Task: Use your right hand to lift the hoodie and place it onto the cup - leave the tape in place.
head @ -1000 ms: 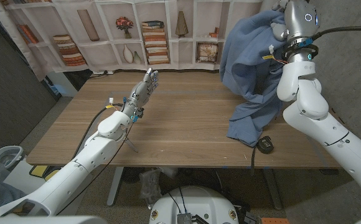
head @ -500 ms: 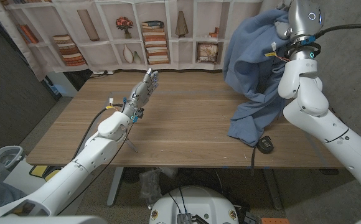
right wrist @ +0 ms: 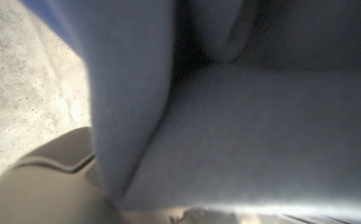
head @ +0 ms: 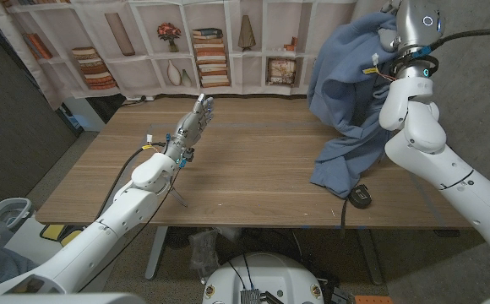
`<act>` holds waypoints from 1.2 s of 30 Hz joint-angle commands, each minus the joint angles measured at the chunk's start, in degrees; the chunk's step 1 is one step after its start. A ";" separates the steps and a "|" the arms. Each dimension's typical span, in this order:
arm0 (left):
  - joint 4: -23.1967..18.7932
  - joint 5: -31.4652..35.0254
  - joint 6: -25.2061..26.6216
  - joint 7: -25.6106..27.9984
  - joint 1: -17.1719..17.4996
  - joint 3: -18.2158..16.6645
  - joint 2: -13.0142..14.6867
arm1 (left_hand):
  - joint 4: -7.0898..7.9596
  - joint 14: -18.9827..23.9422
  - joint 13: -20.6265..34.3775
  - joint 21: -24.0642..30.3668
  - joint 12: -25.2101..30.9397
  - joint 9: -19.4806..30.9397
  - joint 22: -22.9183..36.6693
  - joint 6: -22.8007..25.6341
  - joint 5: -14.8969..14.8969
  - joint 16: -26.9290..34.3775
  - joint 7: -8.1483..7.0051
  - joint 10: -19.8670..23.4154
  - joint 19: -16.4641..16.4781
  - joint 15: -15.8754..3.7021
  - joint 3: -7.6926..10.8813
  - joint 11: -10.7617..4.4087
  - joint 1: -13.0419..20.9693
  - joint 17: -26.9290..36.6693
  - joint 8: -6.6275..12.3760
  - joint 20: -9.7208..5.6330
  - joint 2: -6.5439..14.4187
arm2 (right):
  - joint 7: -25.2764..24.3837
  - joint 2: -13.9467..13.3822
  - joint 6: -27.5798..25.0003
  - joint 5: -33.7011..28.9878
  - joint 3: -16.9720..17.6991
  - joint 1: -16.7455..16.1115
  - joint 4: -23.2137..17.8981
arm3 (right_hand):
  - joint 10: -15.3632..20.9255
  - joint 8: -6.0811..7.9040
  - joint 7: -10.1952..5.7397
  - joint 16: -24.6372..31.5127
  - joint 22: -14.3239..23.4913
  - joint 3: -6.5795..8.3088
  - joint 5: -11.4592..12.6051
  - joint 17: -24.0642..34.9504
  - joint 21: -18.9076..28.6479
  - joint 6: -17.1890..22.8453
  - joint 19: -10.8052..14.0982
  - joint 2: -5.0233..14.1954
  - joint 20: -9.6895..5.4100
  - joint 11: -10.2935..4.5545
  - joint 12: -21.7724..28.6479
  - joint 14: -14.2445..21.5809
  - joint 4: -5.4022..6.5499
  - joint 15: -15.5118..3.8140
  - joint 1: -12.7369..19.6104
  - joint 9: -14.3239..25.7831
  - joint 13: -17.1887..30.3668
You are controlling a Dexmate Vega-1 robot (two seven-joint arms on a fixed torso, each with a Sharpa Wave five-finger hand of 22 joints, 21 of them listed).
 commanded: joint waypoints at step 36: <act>-3.47 0.51 0.83 2.34 3.02 -0.61 1.11 | -0.22 -0.20 0.13 0.25 -0.02 0.16 0.21 0.59 -0.08 0.22 0.33 0.10 -0.01 -0.01 -0.72 -0.02 0.58 0.09 -0.02 0.21 0.44 | -0.48 -3.56 -9.95 6.91 0.06 2.57 3.30 | 0.17 -0.17 -0.73 0.80 -0.12 -0.50 0.35 -0.11 0.22 1.07 0.77 7.64 -6.88 -0.07 -0.06 0.16 0.01 -0.05 8.20 0.50 0.23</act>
